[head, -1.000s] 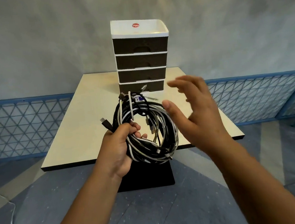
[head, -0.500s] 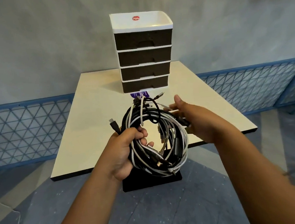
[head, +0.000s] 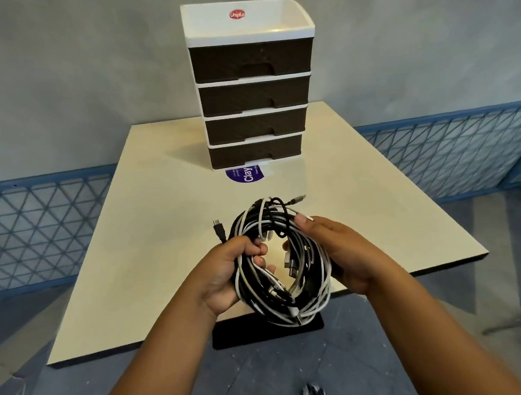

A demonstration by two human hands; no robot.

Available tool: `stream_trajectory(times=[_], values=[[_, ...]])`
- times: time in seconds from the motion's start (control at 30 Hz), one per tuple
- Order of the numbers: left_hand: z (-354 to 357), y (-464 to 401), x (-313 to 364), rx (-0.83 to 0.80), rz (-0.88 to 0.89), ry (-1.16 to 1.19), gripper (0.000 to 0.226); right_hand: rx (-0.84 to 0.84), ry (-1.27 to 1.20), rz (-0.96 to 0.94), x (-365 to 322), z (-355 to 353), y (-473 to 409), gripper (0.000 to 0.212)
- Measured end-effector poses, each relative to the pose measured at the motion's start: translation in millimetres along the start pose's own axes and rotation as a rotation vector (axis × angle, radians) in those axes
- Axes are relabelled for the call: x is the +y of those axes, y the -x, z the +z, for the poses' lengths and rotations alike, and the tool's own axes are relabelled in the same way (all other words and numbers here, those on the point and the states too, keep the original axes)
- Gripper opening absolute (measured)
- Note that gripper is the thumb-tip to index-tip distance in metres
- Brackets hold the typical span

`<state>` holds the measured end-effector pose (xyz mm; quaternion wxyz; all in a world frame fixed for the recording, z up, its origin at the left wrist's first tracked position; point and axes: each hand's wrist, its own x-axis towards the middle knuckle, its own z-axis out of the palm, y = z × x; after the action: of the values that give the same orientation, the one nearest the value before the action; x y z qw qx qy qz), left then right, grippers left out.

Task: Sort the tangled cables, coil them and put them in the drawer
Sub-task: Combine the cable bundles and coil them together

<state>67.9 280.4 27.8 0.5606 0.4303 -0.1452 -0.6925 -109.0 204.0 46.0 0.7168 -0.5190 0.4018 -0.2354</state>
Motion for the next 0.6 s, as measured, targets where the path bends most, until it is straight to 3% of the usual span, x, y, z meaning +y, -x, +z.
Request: stream_trajectory(times=[0.3, 0.5, 0.6], values=[[4, -110, -3, 0.107, -0.162, 0.017, 0.009, -0.002, -0.016, 0.154, 13, -65, -91, 0.041], [5, -139, 1, 0.191, -0.182, -0.081, 0.019, 0.001, 0.04, 0.169, 19, -83, -124, 0.038], [6, -144, 6, 0.201, -0.106, -0.202, 0.021, 0.042, 0.157, 0.122, 27, -86, -133, 0.038]])
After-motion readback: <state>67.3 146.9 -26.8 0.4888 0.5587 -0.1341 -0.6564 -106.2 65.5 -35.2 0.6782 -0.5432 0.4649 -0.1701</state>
